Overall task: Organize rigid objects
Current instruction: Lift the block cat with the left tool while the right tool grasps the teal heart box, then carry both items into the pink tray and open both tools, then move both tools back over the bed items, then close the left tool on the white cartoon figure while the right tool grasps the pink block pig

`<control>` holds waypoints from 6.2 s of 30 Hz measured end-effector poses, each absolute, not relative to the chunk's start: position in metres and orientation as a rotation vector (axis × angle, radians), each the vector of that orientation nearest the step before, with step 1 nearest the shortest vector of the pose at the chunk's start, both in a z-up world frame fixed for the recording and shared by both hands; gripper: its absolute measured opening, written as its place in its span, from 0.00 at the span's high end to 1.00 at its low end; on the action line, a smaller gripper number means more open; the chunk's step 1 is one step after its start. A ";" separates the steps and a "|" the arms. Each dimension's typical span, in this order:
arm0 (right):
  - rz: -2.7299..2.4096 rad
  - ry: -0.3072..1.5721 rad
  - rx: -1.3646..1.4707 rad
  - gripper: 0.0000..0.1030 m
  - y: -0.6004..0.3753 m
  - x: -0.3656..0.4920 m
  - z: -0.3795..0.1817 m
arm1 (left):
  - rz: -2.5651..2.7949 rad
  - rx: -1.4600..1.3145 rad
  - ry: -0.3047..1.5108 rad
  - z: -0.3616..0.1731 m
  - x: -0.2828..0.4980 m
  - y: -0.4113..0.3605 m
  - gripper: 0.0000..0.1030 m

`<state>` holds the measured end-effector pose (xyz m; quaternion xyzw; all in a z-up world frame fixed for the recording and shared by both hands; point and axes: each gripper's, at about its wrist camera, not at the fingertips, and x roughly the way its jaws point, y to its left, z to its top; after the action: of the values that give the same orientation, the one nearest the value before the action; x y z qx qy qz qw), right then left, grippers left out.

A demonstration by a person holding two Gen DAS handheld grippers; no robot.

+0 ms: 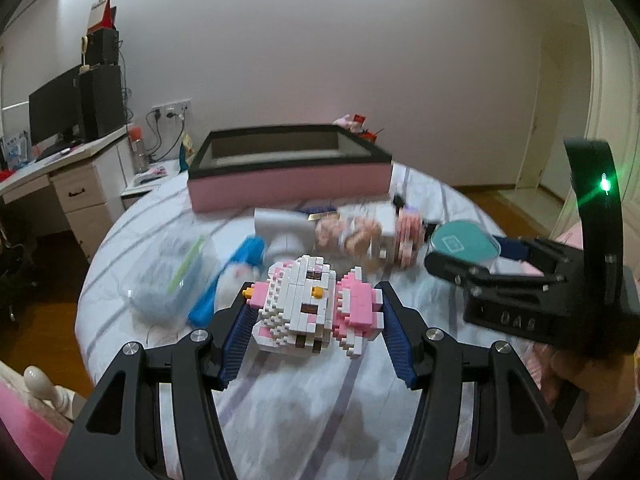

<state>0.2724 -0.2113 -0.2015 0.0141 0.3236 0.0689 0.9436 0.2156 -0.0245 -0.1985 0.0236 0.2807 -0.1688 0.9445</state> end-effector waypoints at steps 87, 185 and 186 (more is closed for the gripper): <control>0.117 0.539 0.049 0.17 -0.201 0.283 -0.145 | -0.241 -0.007 0.484 -0.140 0.254 0.033 0.00; 0.109 0.854 0.076 0.62 -0.239 0.305 -0.225 | -0.277 0.038 0.674 -0.218 0.253 0.018 0.31; 0.109 0.860 0.068 0.62 -0.237 0.303 -0.226 | -0.281 0.039 0.677 -0.218 0.254 0.017 0.31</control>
<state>0.3028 -0.2372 -0.2260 0.0328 0.4167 0.0527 0.9069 0.2538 0.0170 -0.2180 0.0193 0.3310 -0.1371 0.9334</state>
